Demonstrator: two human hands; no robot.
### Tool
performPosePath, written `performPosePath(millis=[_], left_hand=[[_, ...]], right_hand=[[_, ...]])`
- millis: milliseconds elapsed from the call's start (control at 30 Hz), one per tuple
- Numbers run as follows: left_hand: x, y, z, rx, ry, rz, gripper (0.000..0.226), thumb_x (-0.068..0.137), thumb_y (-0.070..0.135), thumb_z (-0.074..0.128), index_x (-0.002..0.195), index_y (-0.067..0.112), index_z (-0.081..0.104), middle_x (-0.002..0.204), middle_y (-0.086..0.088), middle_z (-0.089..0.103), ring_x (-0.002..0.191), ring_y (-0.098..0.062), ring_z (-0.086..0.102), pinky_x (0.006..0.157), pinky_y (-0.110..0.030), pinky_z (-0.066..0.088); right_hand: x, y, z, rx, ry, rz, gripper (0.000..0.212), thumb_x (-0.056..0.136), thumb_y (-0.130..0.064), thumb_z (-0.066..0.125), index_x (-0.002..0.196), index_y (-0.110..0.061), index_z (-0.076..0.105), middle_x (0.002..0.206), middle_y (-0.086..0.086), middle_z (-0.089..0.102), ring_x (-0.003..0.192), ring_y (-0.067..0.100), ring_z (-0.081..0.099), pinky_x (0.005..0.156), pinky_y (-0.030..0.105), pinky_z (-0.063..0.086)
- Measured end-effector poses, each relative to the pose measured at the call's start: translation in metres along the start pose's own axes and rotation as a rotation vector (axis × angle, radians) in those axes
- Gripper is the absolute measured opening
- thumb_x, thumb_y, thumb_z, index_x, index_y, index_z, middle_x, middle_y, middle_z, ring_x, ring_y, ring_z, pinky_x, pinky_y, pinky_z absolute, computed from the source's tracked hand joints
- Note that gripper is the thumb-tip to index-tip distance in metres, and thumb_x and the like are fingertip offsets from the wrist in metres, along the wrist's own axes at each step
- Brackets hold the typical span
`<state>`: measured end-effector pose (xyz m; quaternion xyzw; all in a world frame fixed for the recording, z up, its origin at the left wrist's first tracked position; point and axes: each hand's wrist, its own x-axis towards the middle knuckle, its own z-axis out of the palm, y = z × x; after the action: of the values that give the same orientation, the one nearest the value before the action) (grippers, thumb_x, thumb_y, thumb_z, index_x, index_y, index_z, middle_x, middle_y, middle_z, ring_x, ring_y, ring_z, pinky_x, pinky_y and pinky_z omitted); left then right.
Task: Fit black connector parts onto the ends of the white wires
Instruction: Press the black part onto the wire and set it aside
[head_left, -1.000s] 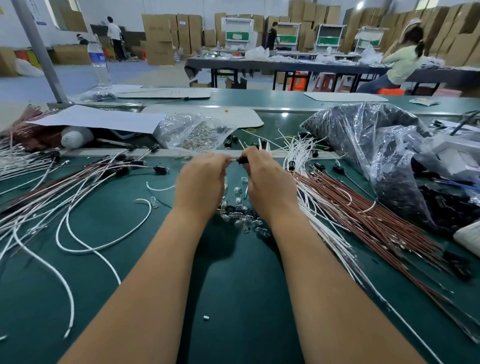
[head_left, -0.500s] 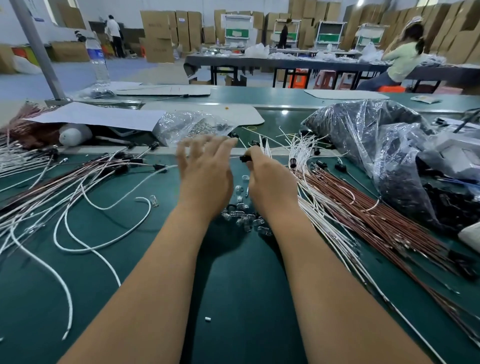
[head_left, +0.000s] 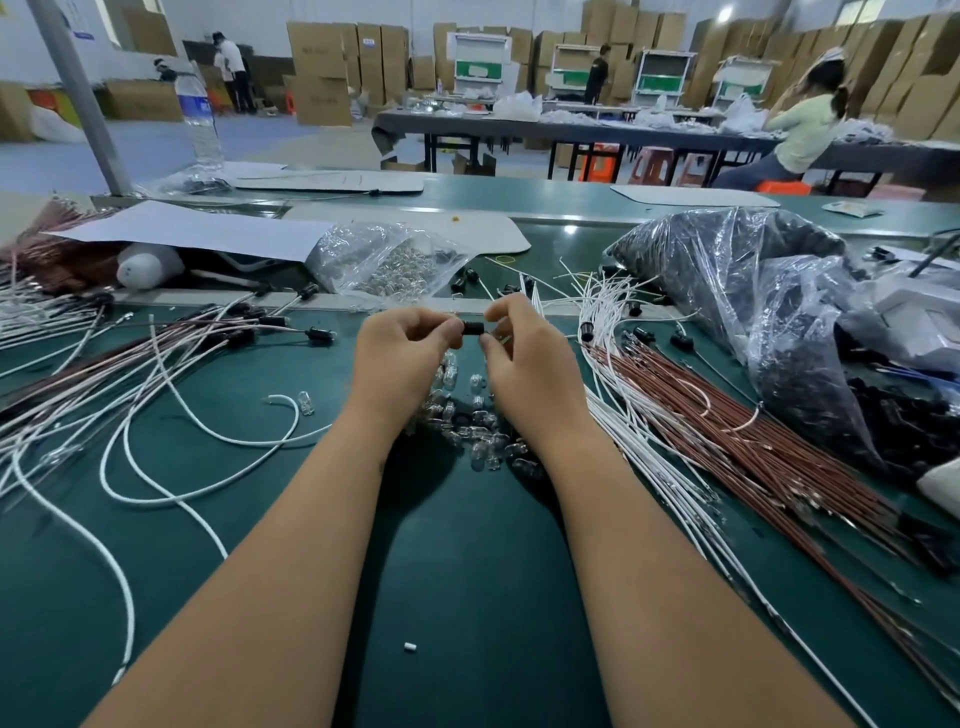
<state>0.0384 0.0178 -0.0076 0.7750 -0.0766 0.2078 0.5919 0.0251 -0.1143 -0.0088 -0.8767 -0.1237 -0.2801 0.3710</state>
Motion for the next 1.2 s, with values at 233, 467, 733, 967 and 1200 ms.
performPosePath(millis=[233, 467, 733, 967, 1200], left_hand=[[0.0023, -0.0045, -0.0036, -0.141, -0.018, -0.062, 0.015, 0.089, 0.017, 0.067, 0.074, 0.018, 0.071, 0.068, 0.004, 0.069, 0.047, 0.004, 0.05, 0.054, -0.01, 0.04], [0.0038, -0.0047, -0.0067, -0.233, -0.086, -0.145, 0.017, 0.087, 0.02, 0.069, 0.071, 0.018, 0.072, 0.063, 0.0, 0.066, 0.056, -0.018, 0.038, 0.053, -0.026, 0.033], [0.0013, 0.0008, -0.0071, -0.278, -0.112, -0.125, 0.009, 0.082, 0.003, 0.071, 0.08, 0.011, 0.072, 0.057, 0.006, 0.067, 0.047, 0.002, 0.053, 0.05, -0.007, 0.04], [-0.0003, -0.0001, -0.0078, -0.226, -0.116, -0.049, 0.009, 0.08, 0.005, 0.074, 0.078, 0.014, 0.072, 0.061, 0.005, 0.068, 0.06, -0.005, 0.062, 0.063, -0.014, 0.05], [-0.0015, 0.0029, -0.0105, -0.236, -0.121, -0.082, 0.015, 0.078, 0.008, 0.077, 0.071, 0.02, 0.075, 0.073, -0.024, 0.058, 0.07, -0.025, 0.048, 0.071, -0.037, 0.04]], right_hand=[[0.0028, 0.0036, -0.0013, 0.071, 0.107, 0.014, 0.005, 0.09, -0.008, 0.063, 0.093, -0.01, 0.065, 0.087, -0.001, 0.064, 0.077, 0.013, 0.058, 0.071, 0.025, 0.048], [0.0036, 0.0016, -0.0029, 0.172, 0.167, 0.048, 0.007, 0.094, -0.009, 0.058, 0.096, -0.008, 0.065, 0.088, 0.0, 0.064, 0.08, 0.012, 0.057, 0.072, 0.024, 0.048], [0.0067, -0.0015, -0.0054, 0.405, 0.15, 0.209, 0.009, 0.095, -0.014, 0.058, 0.087, -0.018, 0.06, 0.076, -0.005, 0.061, 0.07, 0.017, 0.062, 0.06, 0.02, 0.047], [0.0059, -0.0042, -0.004, 0.464, 0.111, 0.221, 0.008, 0.095, -0.011, 0.058, 0.087, -0.011, 0.061, 0.075, 0.0, 0.061, 0.063, 0.014, 0.06, 0.063, 0.029, 0.053], [0.0057, -0.0027, -0.0035, 0.479, 0.087, 0.241, 0.01, 0.095, -0.01, 0.057, 0.086, -0.011, 0.06, 0.073, 0.003, 0.062, 0.062, 0.011, 0.061, 0.071, 0.041, 0.056]])
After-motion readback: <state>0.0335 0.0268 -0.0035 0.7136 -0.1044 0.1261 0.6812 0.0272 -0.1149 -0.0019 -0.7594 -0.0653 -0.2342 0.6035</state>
